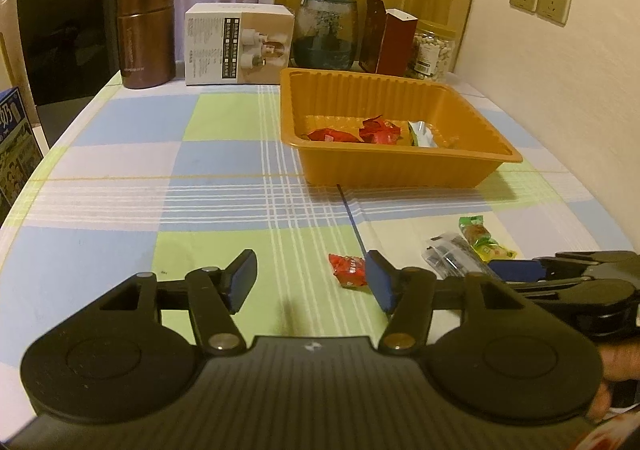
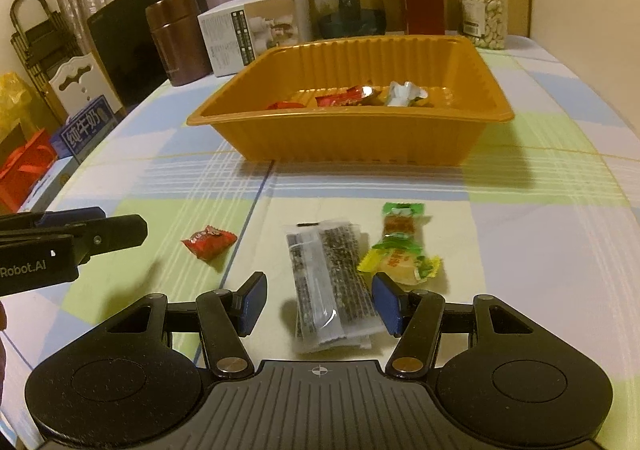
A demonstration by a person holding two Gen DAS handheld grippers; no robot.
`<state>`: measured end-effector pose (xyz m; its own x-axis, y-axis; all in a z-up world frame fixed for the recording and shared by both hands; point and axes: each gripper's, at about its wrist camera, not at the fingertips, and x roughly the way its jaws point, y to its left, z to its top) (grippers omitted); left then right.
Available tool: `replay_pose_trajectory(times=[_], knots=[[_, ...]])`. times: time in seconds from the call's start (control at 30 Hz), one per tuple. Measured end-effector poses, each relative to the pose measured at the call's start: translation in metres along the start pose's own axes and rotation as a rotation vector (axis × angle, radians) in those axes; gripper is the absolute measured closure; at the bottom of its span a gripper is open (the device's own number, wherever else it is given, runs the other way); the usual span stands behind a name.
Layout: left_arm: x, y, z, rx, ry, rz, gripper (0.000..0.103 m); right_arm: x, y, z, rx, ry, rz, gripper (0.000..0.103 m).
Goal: Organize snacks
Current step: 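Move both open grippers back to the snacks beside the tray, then grasp the clear seaweed packet with the right gripper while the left grasps a small red candy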
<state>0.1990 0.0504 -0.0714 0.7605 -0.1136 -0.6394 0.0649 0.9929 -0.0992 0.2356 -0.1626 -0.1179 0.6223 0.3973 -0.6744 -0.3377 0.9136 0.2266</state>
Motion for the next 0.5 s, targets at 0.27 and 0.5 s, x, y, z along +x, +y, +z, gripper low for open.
replay_pose_trajectory(times=[0.27,0.5], knots=[[0.003,0.001,-0.001,-0.002,0.013,-0.007,0.046,0.011,0.014,0.000,-0.063,-0.001,-0.030,0.045],[0.004,-0.001,-0.001,0.005,0.019,-0.014,0.046,0.011,0.018,-0.002,-0.098,0.007,-0.045,0.065]])
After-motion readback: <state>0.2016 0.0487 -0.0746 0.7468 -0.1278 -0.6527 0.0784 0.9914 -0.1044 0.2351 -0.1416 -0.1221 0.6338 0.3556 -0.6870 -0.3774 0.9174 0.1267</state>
